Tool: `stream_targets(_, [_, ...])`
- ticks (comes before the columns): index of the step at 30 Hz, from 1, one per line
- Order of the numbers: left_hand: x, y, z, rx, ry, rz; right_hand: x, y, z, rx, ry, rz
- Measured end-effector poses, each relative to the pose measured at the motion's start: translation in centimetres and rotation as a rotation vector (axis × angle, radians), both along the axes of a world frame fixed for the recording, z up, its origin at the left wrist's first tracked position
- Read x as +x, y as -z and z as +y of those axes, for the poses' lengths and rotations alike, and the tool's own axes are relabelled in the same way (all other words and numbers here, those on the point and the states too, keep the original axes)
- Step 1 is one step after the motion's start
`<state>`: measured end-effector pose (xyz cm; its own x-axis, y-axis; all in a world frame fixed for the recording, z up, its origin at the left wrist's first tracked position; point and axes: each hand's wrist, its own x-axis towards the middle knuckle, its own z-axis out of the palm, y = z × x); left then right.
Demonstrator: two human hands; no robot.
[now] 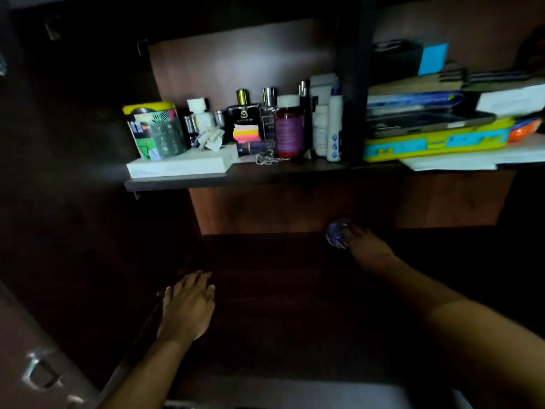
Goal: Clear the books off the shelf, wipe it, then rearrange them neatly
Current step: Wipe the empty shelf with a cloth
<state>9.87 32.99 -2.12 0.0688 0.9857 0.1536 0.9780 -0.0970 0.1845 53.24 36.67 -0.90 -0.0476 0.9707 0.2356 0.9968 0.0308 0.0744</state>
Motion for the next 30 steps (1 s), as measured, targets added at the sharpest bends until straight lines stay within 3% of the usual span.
stream_targets(2, [-0.2, -0.1, 0.0, -0.023, 0.007, 0.005, -0.8, 0.6, -2.7, -0.153, 0.124, 0.075])
stream_targets(9, [2.7, -3.9, -2.9, -0.292, 0.045, 0.067, -8.1, -5.6, -15.7, -0.412, -0.094, 0.425])
stream_targets(13, [6.9, -7.1, -8.3, -0.495, 0.46, -0.478, -10.6, -7.3, -20.7, -0.433, -0.113, 0.619])
stream_targets(16, [9.2, -10.2, -13.0, -0.561, 0.786, -0.577, -12.6, -9.0, -23.6, -0.322, -0.152, 0.888])
stream_targets(21, [8.3, -17.8, -16.0, -0.152, 0.819, -0.596, -15.3, -14.7, -28.0, -0.094, -0.197, 1.205])
stream_targets(30, [2.8, -34.2, -19.0, 0.309, 0.866, -0.227, -21.5, -24.7, -30.0, 0.302, -0.419, 1.023])
